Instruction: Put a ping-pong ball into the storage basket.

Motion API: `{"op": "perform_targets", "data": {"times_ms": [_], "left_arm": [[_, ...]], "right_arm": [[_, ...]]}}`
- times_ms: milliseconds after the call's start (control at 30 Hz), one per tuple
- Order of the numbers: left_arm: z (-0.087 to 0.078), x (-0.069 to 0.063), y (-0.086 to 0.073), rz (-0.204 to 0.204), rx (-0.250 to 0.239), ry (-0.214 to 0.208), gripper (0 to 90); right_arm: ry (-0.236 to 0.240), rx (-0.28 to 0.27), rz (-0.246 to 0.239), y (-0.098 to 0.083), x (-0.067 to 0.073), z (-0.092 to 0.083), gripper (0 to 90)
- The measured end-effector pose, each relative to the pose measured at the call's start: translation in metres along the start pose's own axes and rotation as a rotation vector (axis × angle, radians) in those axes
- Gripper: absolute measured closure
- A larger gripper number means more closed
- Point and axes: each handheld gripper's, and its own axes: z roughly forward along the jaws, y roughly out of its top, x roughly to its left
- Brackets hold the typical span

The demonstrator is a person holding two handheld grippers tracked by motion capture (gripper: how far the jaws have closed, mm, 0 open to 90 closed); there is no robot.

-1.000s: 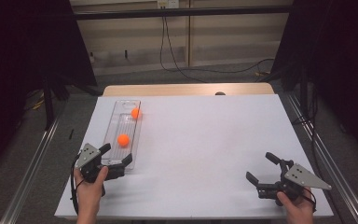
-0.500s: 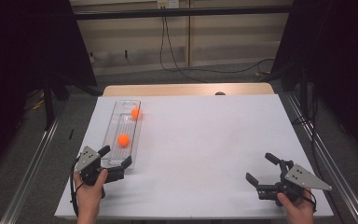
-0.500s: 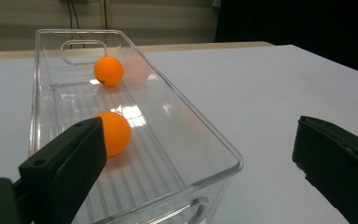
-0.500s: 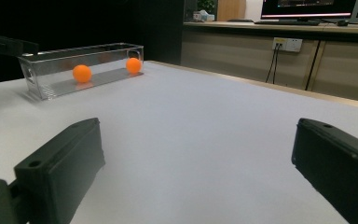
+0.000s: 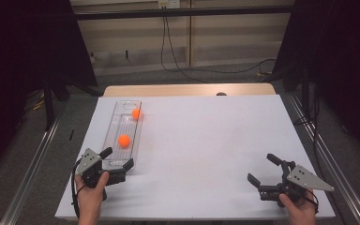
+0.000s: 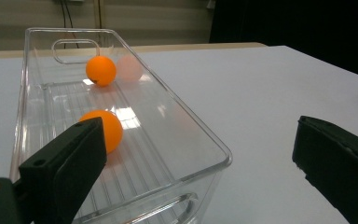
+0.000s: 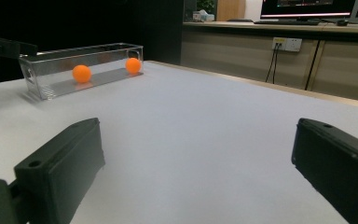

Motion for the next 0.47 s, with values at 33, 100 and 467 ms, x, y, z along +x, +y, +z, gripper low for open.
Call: {"op": "perform_targets", "data": {"times_ms": [33, 100, 467], "left_arm": [[0.0002, 0.0, -0.0003, 0.002, 0.003, 0.0, 2.9], [0.0001, 0.0003, -0.0009, 0.003, 0.005, -0.002, 2.9], [-0.0023, 0.0016, 0.0002, -0.012, -0.013, 0.006, 2.9]], "right_arm": [[-0.001, 0.0, 0.001, -0.0003, 0.0, 0.0006, 1.8], [-0.002, 0.0, -0.001, -0.0002, 0.0, 0.0008, 1.8], [0.001, 0.006, -0.005, -0.0006, 0.0002, 0.002, 1.8]]}}
